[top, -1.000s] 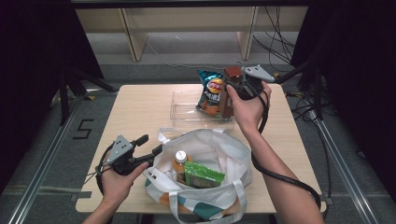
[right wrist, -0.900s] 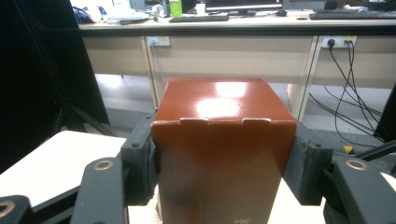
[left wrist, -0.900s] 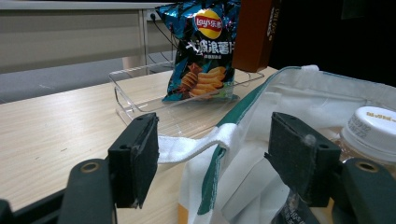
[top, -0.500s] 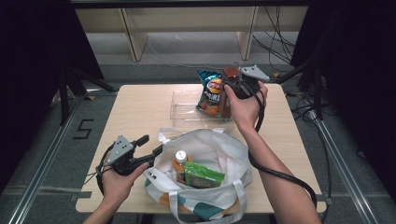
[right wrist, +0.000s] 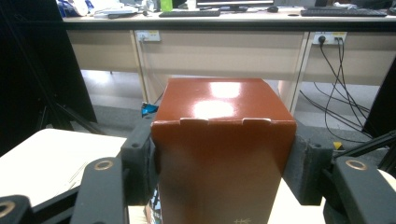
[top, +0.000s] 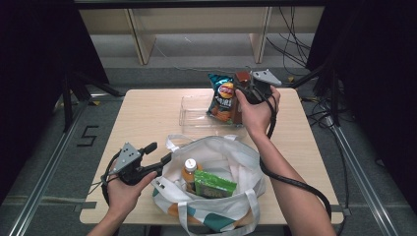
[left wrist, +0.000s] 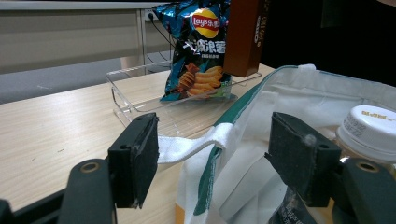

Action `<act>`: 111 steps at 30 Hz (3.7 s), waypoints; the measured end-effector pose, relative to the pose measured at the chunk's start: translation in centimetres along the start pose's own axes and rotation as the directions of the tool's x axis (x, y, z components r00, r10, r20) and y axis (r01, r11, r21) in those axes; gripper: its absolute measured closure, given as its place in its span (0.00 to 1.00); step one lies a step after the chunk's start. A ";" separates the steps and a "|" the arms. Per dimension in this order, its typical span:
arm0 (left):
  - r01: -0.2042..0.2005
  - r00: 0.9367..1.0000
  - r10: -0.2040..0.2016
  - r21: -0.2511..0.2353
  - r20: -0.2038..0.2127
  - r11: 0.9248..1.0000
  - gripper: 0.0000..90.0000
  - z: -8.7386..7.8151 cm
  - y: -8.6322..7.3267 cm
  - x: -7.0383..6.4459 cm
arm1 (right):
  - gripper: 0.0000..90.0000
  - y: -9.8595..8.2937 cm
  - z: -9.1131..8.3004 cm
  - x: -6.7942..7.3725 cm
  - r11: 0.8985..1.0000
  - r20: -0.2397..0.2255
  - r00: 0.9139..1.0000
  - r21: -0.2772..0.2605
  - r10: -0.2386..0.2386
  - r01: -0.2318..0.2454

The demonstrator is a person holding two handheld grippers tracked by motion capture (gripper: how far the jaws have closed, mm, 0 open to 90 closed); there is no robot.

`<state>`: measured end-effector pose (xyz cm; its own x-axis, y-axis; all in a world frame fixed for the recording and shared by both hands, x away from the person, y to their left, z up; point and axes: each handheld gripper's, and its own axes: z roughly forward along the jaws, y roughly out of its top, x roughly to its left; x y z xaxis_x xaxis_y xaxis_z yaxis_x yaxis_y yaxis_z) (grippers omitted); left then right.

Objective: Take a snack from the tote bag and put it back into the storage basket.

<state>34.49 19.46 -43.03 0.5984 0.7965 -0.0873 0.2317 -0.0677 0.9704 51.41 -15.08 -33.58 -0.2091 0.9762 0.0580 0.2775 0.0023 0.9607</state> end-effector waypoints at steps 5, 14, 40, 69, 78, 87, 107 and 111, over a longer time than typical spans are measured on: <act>0.000 1.000 0.000 0.000 0.001 1.000 0.37 0.0 0.0 0.0 | 0.44 -0.1 0.2 -0.1 1.000 0.005 1.000 0.000 -0.007 0.007; -0.001 1.000 0.001 0.000 0.002 1.000 0.37 0.0 0.0 0.0 | 0.44 -0.5 0.7 -0.1 1.000 0.015 1.000 -0.002 0.004 -0.004; -0.002 1.000 0.002 -0.001 0.008 1.000 0.37 0.0 0.0 0.0 | 0.44 -1.1 1.3 -0.2 1.000 0.062 0.998 -0.013 0.029 -0.028; -0.003 1.000 0.003 -0.004 0.009 1.000 0.37 0.0 0.0 0.0 | 0.43 -2.7 2.6 -0.6 0.995 0.074 0.996 0.088 0.040 -0.046; -0.005 1.000 0.005 0.002 0.009 1.000 0.37 0.0 0.1 0.0 | 0.43 -3.0 2.6 -0.5 0.993 0.070 0.996 0.102 0.046 -0.053; -0.004 1.000 0.004 -0.001 0.011 1.000 0.37 0.0 0.0 0.0 | 0.43 -3.8 2.9 -0.5 0.991 0.075 0.996 0.124 0.041 -0.050; -0.002 1.000 0.002 -0.010 0.020 1.000 0.37 0.2 0.0 0.0 | 0.35 -5.6 3.1 -0.9 0.980 0.037 0.999 0.198 0.003 -0.010; -0.002 1.000 0.002 -0.007 0.020 1.000 0.36 0.2 -0.1 0.0 | 0.28 -5.7 3.0 -1.2 0.980 0.016 1.000 0.199 0.000 -0.003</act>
<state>34.59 19.36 -43.12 0.6138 0.7844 -0.0897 0.2255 -0.0652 0.9721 52.90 -15.57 -39.96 -0.1943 0.9795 0.0537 0.4589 0.0424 0.8875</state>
